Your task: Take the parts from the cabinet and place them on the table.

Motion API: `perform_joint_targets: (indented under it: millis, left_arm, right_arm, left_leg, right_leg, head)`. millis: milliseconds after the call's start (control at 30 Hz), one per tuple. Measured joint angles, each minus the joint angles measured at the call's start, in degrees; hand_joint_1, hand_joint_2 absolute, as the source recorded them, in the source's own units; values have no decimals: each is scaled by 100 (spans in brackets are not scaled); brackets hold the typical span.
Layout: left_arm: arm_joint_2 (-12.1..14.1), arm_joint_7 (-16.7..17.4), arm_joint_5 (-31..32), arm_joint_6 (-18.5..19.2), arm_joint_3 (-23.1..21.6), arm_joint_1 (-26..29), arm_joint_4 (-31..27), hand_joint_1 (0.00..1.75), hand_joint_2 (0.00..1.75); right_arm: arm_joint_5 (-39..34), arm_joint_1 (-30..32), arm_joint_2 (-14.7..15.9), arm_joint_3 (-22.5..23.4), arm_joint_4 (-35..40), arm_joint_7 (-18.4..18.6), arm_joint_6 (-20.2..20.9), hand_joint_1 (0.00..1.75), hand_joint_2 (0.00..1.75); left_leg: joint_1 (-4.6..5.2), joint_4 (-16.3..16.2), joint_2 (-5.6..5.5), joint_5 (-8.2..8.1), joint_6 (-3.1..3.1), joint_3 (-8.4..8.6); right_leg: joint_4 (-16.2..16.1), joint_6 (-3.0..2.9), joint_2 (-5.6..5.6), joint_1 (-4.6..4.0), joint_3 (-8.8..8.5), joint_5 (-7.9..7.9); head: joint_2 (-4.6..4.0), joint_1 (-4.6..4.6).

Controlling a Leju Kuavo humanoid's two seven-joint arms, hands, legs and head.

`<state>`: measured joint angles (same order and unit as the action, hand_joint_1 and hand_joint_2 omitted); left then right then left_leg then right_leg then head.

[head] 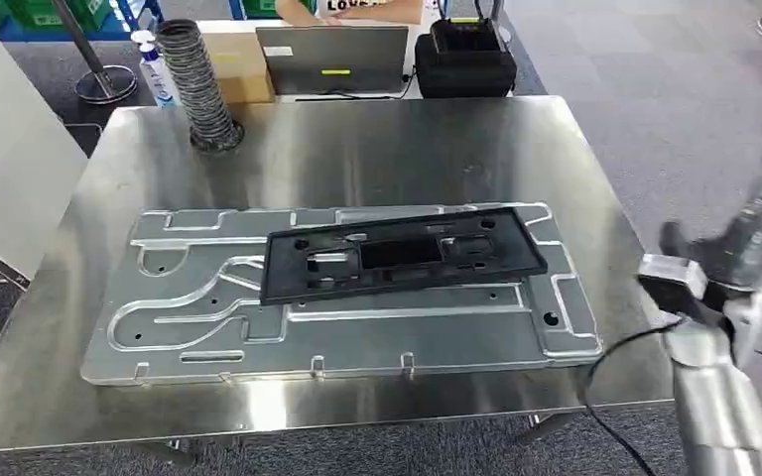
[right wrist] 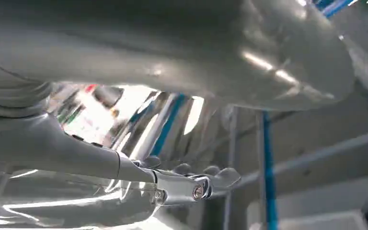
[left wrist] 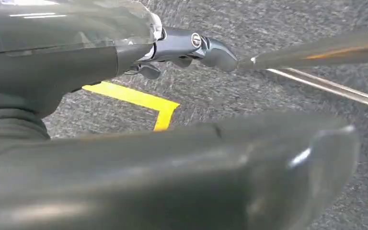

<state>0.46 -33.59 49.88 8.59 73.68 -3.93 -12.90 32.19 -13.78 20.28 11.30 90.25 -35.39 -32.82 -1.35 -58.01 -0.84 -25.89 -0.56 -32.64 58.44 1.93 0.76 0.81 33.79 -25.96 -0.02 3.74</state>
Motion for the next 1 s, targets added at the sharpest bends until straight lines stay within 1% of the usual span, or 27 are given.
perform_joint_targets:
  millis: [33, 67, 100, 133, 167, 200, 233, 267, 300, 333, 367, 433, 467, 500, 533, 567, 633, 667, 700, 733, 767, 800, 833, 867, 900, 967, 1000]
  left_arm:
    - [-15, -2, -15, 2, 15, -8, 0, 0, 0]
    - [-35, 0, -22, 4, 28, -9, 0, 0, 0]
    - [-44, 22, -39, 4, 48, 1, 0, 0, 0]
    - [-74, 35, -52, 4, 74, 12, 0, 0, 0]
    - [-83, 48, -52, -4, 94, 23, 0, 0, 0]
    - [-98, 52, -50, -4, 114, 27, 0, 0, 0]
    - [-116, 52, -50, -4, 120, 23, 0, 0, 0]
    - [-135, 57, -46, -4, 122, 19, 0, 0, 0]
    - [-144, 63, -46, -4, 125, 17, 0, 0, 0]
    - [-153, 68, -46, -4, 125, 13, 0, 0, 0]
    - [-171, 61, -50, -4, 129, 8, 2, 0, 0]
    - [-188, 57, -52, -4, 142, 0, 2, 0, 0]
    - [-210, 52, -52, -4, 153, -4, 2, 0, 0]
    - [-214, 50, -57, -7, 168, -6, 2, 0, 0]
    - [-223, 50, -57, -7, 170, -5, 4, 0, 0]
    - [-229, 57, -57, -4, 170, -6, 4, 0, 0]
    - [-236, 85, -50, -2, 175, -16, 4, 0, 0]
    - [-245, 96, -48, 0, 177, -14, 4, 0, 0]
    - [-254, 112, -41, 0, 179, -11, 4, 0, 0]
    - [-264, 131, -31, 0, 186, -10, 4, 0, 0]
    - [-273, 153, -28, 2, 195, -15, 4, 0, 0]
    - [-284, 170, -13, 13, 208, -28, 4, 0, 0]
    - [-284, 188, -9, 15, 212, -59, 2, 0, 0]
    - [-293, 217, 15, 17, 212, -84, 4, 0, 0]
    - [-317, 223, 29, 24, 212, -92, 4, 0, 0]
    - [-348, 291, 74, 28, 212, -70, 7, 0, 0]
    - [-393, 323, 96, 26, 212, -60, 15, 0, 0]
  right_arm:
    - [-46, 316, -2, 462, 105, -87, 92, 0, 0]
    - [-54, 598, -22, 863, 175, -96, 181, 0, 0]
    - [-26, 883, -92, 1339, 192, -179, 310, 0, 0]
    - [33, 1125, -192, 1700, 181, -260, 399, 0, 0]
    - [213, 1324, -333, 2025, 130, -260, 518, 0, 0]
    - [414, 1466, -451, 2318, 45, -268, 605, 0, 0]
    - [563, 1580, -573, 2626, -84, -321, 684, 0, 0]
    - [753, 1664, -675, 2925, -270, -384, 758, 0, 0]
    - [943, 1703, -752, 3172, -415, -395, 804, 0, 0]
    - [1129, 1719, -828, 3395, -598, -410, 817, 0, 0]
    - [1315, 1755, -901, 3577, -782, -432, 821, 0, 0]
    - [1599, 1758, -1025, 3867, -1140, -434, 824, 0, 0]
    - [1822, 1745, -1110, 4051, -1433, -432, 806, 0, 0]
    - [2027, 1728, -1163, 4197, -1722, -432, 797, 0, 0]
    - [2217, 1704, -1209, 4328, -2001, -432, 786, 0, 0]
    - [2326, 1697, -1250, 4415, -2174, -432, 773, 0, 0]
    - [2662, 1668, -1320, 4672, -2746, -402, 717, 0, 0]
    - [2836, 1647, -1349, 4798, -3007, -336, 681, 0, 0]
    - [3046, 1632, -1382, 4932, -3272, -310, 642, 0, 0]
    - [3257, 1615, -1412, 5057, -3518, -310, 581, 0, 0]
    - [3441, 1592, -1430, 5161, -3743, -261, 552, 0, 0]
    - [3675, 1568, -1453, 5286, -4047, -149, 514, 0, 0]
    - [3835, 1538, -1471, 5359, -4267, -66, 466, 0, 0]
    - [3988, 1534, -1495, 5427, -4499, 61, 439, 0, 0]
    - [4106, 1506, -1497, 5482, -4681, 165, 428, 0, 0]
    - [4431, 1455, -1530, 5628, -5177, 491, 410, 0, 0]
    - [4533, 1457, -1530, 5700, -5387, 571, 410, 0, 0]
  left_leg:
    - [5, 14, -3, 4, -46, 6]
    - [13, 13, -6, 8, -80, -1]
    - [26, 5, -11, 28, -97, -9]
    - [40, 3, -12, 28, -97, -23]
    - [58, -6, -8, 29, -100, -36]
    - [67, -16, -3, 29, -100, -47]
    - [76, -27, -2, 30, -99, -62]
    - [85, -39, -3, 30, -98, -72]
    - [94, -52, -2, 29, -92, -75]
    - [102, -52, 7, 41, -68, -60]
    - [126, -62, -2, 43, -31, -61]
    - [113, -14, -1, 89, 42, -61]
    - [116, -7, -4, 111, 75, -55]
    - [130, -39, 6, 68, 111, -70]
    - [115, -160, 16, -125, 140, -110]
    - [112, -485, 30, -458, 163, -218]
    - [106, -1365, 38, -1029, 193, -485]
    - [107, -1678, 38, -1184, 196, -533]
    - [107, -1698, 38, -1191, 190, -450]
    - [112, -1427, 38, -1084, 170, -201]
    - [123, -918, 38, -902, 137, 168]
    - [150, -285, 39, -721, 79, 615]
    - [182, 272, 45, -694, -3, 996]
    - [194, 319, 63, -687, -5, 938]
    - [219, 320, 67, -627, -20, 909]
    - [245, 318, 64, -542, -102, 873]
    - [225, 396, 70, -396, -135, 855]
  right_leg:
    - [197, 14, -35, 0, 81, -165]
    - [572, 25, -51, 2, 259, -401]
    - [1092, 40, -62, 2, 501, -667]
    - [1523, 49, -66, 4, 703, -851]
    - [1717, 43, -66, 4, 790, -884]
    - [1622, 35, -66, 4, 732, -787]
    - [1295, 21, -65, 7, 553, -600]
    - [760, 0, -64, 8, 250, -366]
    - [198, -27, -63, 7, -86, -176]
    - [41, -63, -65, -7, -171, -212]
    - [-33, -81, -70, -50, -160, -103]
    - [13, -141, -81, -68, -137, -79]
    - [-10, -183, -77, -61, -132, -49]
    - [-61, -236, -58, -6, -108, 8]
    - [-65, -272, -49, -9, -73, 47]
    - [-65, -320, -47, -7, -8, 88]
    - [-61, -330, -46, -20, 136, 191]
    - [-59, -331, -46, -30, 217, 250]
    - [-56, -330, -46, -41, 287, 306]
    - [-54, -330, -45, -48, 353, 361]
    - [-49, -327, -47, -62, 410, 417]
    - [-49, -323, -53, -73, 461, 472]
    - [-34, -318, -45, -61, 488, 536]
    - [-63, -265, -45, -96, 494, 591]
    - [-80, -227, -43, -60, 502, 644]
    - [-157, -159, -47, -14, 482, 776]
    - [-214, -113, -55, -48, 496, 855]
  head:
    - [0, 0]
    - [0, 0]
    - [0, 0]
    - [0, 0]
    - [0, 0]
    - [0, 0]
    - [0, 0]
    - [0, 0]
    - [0, 0]
    - [0, 2]
    - [0, 0]
    - [0, 0]
    - [0, 0]
    - [0, 0]
    - [0, 0]
    - [0, 0]
    - [0, 2]
    - [0, 2]
    - [0, 0]
    - [0, 2]
    - [0, 0]
    - [0, 0]
    - [0, 2]
    - [0, 0]
    - [0, 0]
    - [0, 2]
    - [0, 0]
